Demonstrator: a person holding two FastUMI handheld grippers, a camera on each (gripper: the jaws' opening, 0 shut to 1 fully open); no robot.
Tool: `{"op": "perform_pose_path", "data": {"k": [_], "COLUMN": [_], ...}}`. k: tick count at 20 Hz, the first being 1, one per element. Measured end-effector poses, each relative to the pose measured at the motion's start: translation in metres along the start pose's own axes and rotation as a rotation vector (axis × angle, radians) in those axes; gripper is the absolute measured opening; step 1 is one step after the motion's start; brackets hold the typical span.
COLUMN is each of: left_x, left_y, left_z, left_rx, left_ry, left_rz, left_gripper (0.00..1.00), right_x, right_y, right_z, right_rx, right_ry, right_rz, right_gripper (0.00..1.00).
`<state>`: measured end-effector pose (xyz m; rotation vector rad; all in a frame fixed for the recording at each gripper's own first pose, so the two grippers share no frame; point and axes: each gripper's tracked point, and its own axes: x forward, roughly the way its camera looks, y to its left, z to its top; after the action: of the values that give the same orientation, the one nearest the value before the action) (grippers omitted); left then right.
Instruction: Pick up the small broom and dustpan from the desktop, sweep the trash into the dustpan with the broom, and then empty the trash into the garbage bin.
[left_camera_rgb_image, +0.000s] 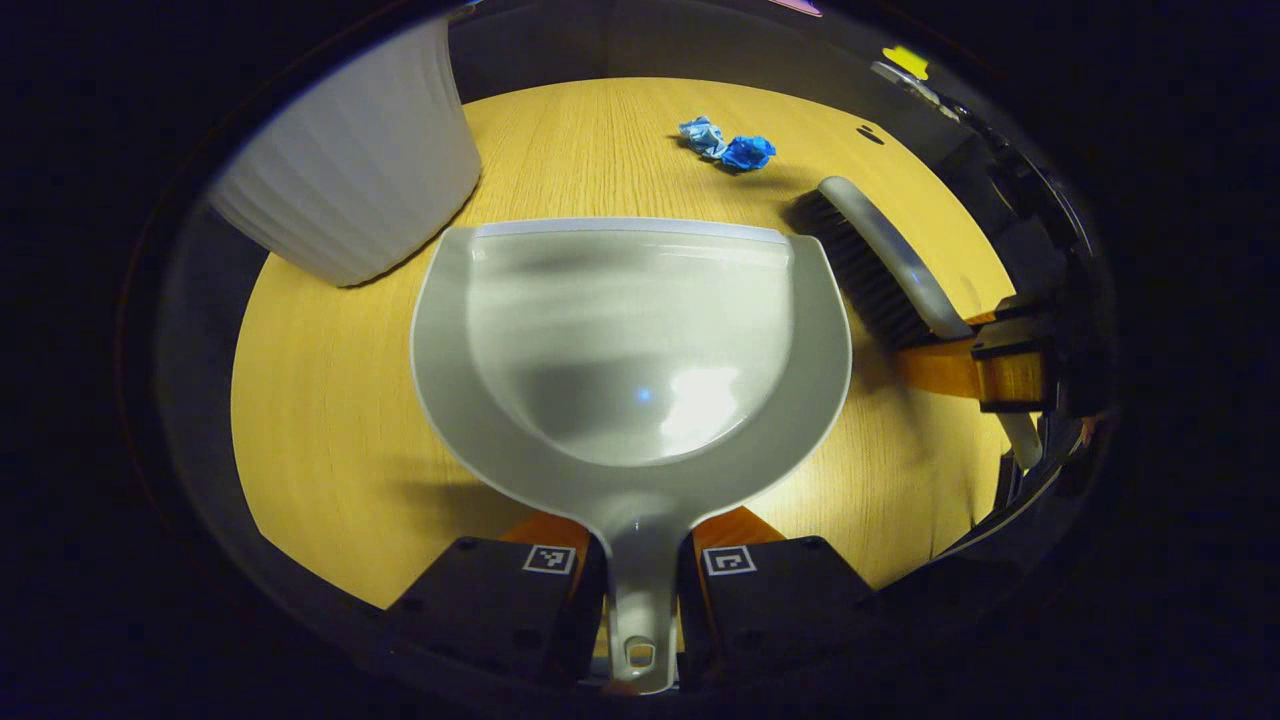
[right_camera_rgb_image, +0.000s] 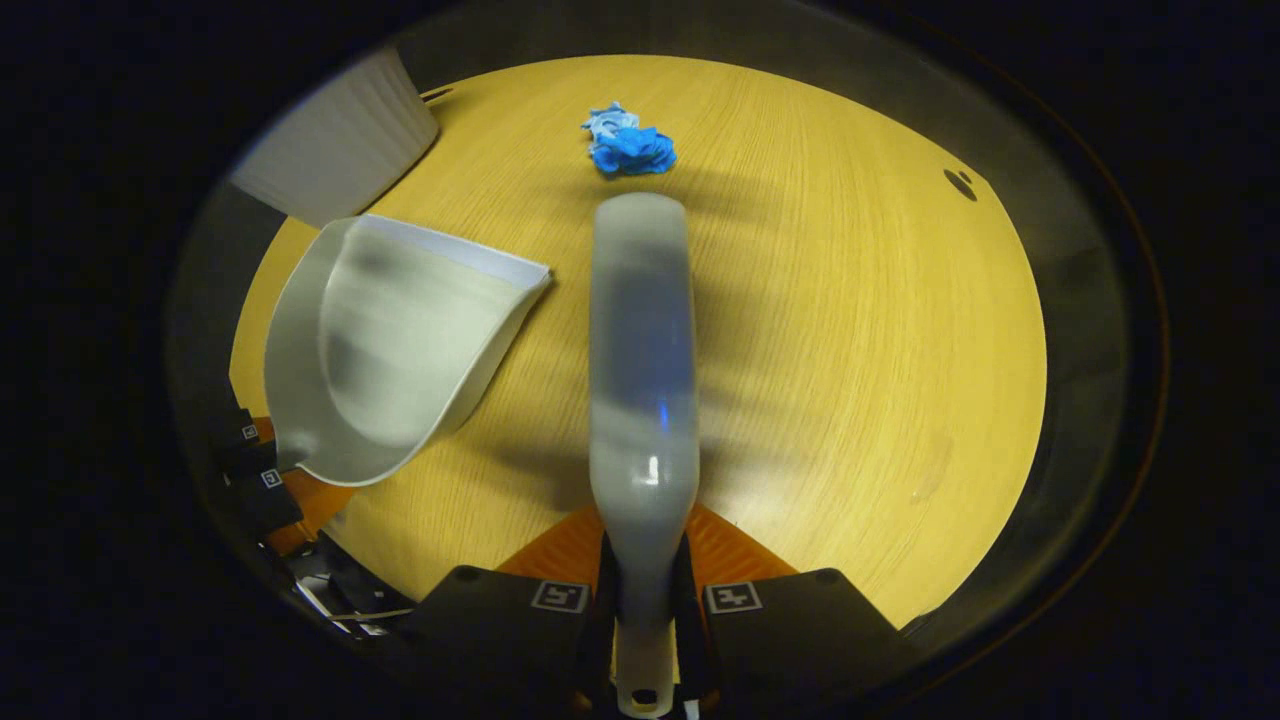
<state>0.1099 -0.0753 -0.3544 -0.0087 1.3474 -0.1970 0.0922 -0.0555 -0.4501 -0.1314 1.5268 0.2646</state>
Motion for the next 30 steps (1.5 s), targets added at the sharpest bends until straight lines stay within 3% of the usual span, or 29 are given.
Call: {"op": "perform_pose_path", "data": {"k": [4, 5, 6, 11, 15, 19, 20, 25, 30], "left_x": [0.0, 0.001, 0.001, -0.004, 0.0, 0.008, 0.006, 0.01, 0.015], "left_y": [0.001, 0.001, 0.001, 0.009, 0.017, 0.028, 0.031, 0.032, 0.032], "left_z": [0.003, 0.004, 0.005, 0.021, 0.051, 0.067, 0.067, 0.074, 0.077], "left_rx": [-0.045, -0.038, -0.026, 0.057, 0.171, 0.267, 0.277, 0.331, 0.394], "left_ry": [0.052, 0.066, 0.081, 0.117, 0.126, 0.136, 0.143, 0.115, 0.08], "left_rz": [-0.03, -0.032, -0.029, -0.017, 0.008, 0.069, 0.082, 0.057, 0.021], "left_gripper": [0.3, 0.3, 0.3, 0.29, 0.3, 0.3, 0.3, 0.3, 0.3], "right_x": [-0.002, -0.005, -0.005, 0.009, 0.03, 0.041, 0.042, 0.042, 0.01], "right_y": [-0.029, -0.036, -0.044, -0.093, -0.099, -0.083, -0.071, -0.032, -0.017], "right_z": [0.05, 0.068, 0.084, 0.174, 0.215, 0.221, 0.216, 0.19, 0.133], "right_rx": [-0.003, -0.004, -0.014, -0.14, -0.265, -0.432, -0.451, -0.598, -0.774], "right_ry": [-0.014, -0.028, -0.037, -0.057, -0.026, 0.011, 0.018, 0.089, 0.231], "right_rz": [0.037, 0.049, 0.051, -0.012, -0.002, 0.028, 0.055, 0.148, 0.288], "right_gripper": [0.28, 0.23, 0.28, 0.27, 0.28, 0.27, 0.23, 0.28, 0.27]}}
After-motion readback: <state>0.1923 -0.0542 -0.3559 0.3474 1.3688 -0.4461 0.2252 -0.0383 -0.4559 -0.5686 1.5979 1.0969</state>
